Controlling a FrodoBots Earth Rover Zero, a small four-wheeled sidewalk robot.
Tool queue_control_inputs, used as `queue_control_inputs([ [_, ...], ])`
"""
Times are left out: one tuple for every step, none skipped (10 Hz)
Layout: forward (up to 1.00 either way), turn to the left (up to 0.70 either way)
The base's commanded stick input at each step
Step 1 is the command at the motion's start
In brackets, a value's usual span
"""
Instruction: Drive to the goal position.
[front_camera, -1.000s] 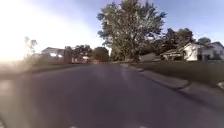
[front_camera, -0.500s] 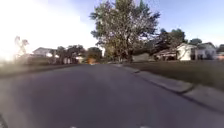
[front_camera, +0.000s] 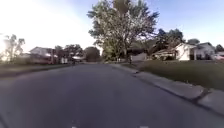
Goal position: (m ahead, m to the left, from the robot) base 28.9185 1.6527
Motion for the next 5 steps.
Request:
queue_control_inputs([
  [1.0, -0.01],
  [1.0, 0.0],
  [1.0, 0.0],
  [1.0, 0.0],
  [1.0, 0.13],
])
